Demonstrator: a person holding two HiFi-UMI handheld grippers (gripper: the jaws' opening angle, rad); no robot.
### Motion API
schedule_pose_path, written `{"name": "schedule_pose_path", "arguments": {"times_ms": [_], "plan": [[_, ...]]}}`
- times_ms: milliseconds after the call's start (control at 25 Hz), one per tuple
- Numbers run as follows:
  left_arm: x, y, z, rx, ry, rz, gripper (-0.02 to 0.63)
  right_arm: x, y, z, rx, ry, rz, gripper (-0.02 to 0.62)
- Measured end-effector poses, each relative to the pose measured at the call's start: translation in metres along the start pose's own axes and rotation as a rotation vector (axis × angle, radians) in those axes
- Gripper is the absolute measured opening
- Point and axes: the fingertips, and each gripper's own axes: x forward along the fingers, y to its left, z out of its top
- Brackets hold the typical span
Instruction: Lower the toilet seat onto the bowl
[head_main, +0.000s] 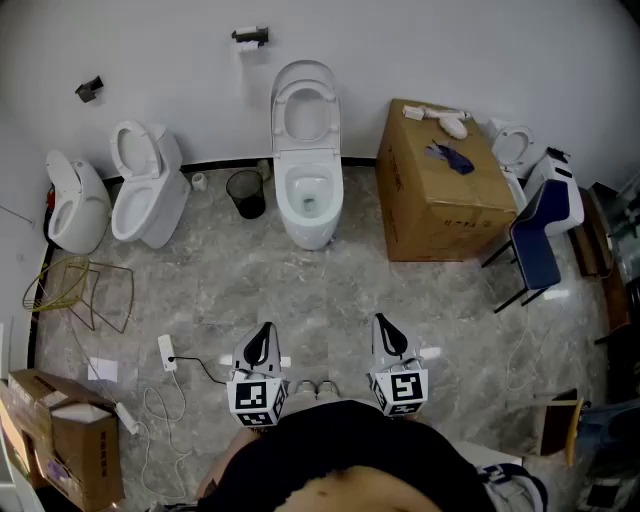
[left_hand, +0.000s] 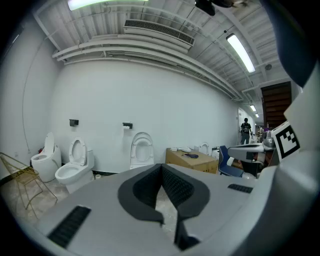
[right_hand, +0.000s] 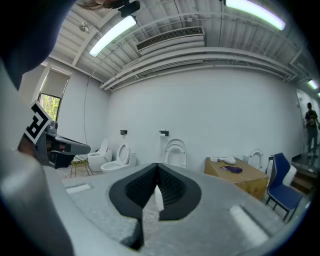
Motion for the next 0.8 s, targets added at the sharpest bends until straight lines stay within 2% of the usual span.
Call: {"name": "schedule_pose_path", "arguments": {"times_ms": [400,680,800], "plan": [[0.001,0.006,0.002,-0.041,-0.005,0.025,0.003,0.005,0.000,0.000,-0.001,0.008,0.016,0.006],[0.002,0.008,0.000,-0.020,-0.005,0.025,0.003,0.010,0.003,-0.002,0.009,-0.004,0.038,0.006],[0.006,0.005,0.004,-0.022,-0.016,0.007,0.003,0.012,0.000,0.004,0.044,-0.031,0.036,0.006]]}}
